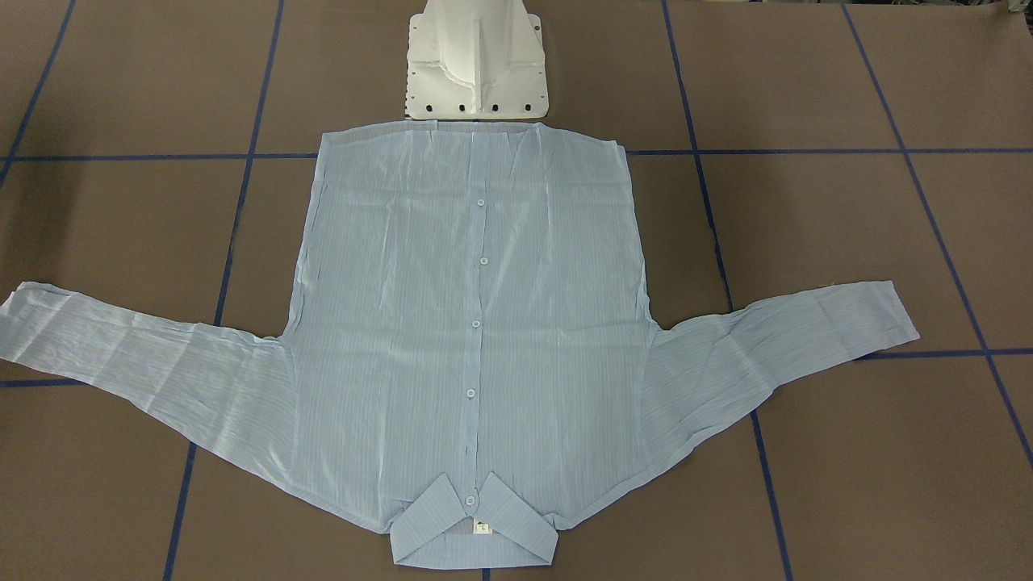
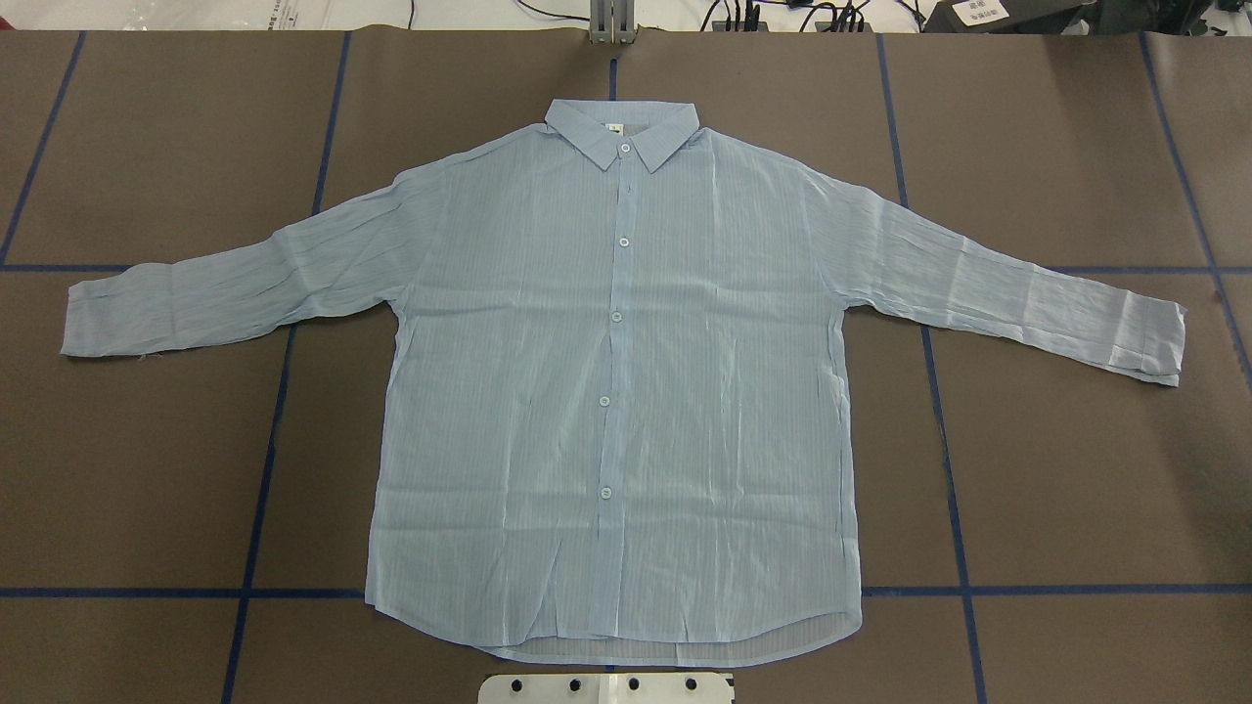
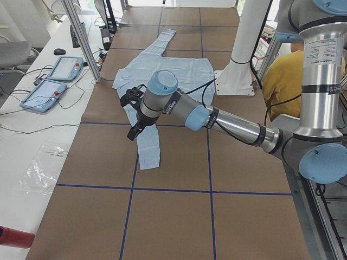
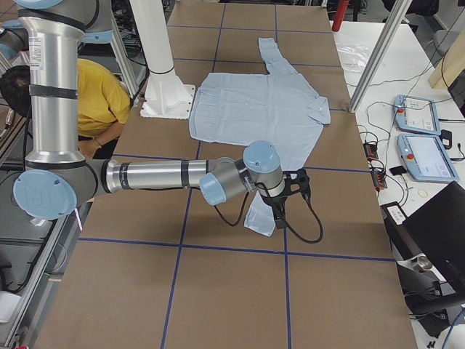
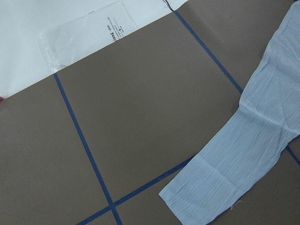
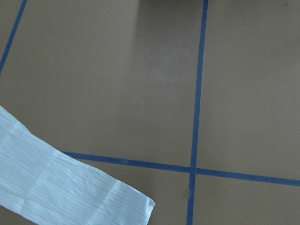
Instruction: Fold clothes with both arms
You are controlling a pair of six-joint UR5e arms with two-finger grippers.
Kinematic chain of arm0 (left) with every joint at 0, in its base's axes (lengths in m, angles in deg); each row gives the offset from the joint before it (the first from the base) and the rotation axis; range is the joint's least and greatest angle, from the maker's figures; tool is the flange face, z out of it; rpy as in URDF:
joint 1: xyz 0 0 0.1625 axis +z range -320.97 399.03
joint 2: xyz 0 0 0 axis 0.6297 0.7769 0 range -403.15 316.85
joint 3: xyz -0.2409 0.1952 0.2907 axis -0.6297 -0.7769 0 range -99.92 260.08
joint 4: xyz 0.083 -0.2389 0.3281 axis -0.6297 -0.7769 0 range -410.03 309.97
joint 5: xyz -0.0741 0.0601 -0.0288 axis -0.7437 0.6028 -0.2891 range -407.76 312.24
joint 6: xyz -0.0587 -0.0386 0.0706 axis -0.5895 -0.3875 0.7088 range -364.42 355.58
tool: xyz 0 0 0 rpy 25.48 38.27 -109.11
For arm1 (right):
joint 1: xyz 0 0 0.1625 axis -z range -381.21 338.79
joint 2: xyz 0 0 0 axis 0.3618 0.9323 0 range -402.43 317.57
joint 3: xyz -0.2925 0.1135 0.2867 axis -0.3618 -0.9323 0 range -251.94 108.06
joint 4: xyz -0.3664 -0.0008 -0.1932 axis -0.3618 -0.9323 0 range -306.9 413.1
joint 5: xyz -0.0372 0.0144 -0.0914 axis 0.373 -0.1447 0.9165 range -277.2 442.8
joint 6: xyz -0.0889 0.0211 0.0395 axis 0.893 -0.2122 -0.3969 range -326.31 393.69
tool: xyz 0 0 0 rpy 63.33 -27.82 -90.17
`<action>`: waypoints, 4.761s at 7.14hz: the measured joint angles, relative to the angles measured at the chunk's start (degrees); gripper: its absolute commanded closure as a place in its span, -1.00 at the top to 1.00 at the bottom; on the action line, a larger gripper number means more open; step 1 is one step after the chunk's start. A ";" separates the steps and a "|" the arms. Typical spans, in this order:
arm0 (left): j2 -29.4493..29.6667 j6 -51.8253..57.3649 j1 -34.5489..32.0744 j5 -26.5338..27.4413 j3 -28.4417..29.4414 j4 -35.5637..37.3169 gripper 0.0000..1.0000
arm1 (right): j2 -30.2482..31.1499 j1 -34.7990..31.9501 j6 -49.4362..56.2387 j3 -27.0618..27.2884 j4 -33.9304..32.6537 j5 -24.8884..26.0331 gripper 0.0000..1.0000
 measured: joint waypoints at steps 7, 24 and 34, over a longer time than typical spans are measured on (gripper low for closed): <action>-0.34 -0.05 0.00 -0.04 0.54 -1.50 1.00 | 0.01 17.34 -25.62 -16.92 28.77 12.87 0.50; -0.56 -0.13 0.00 -0.04 4.39 -6.97 1.00 | -5.52 21.73 -28.14 -2.87 11.82 17.92 -1.00; -0.87 -0.31 0.00 -0.04 4.44 -6.97 1.00 | -56.15 54.52 -61.39 -22.39 -0.86 56.64 -1.00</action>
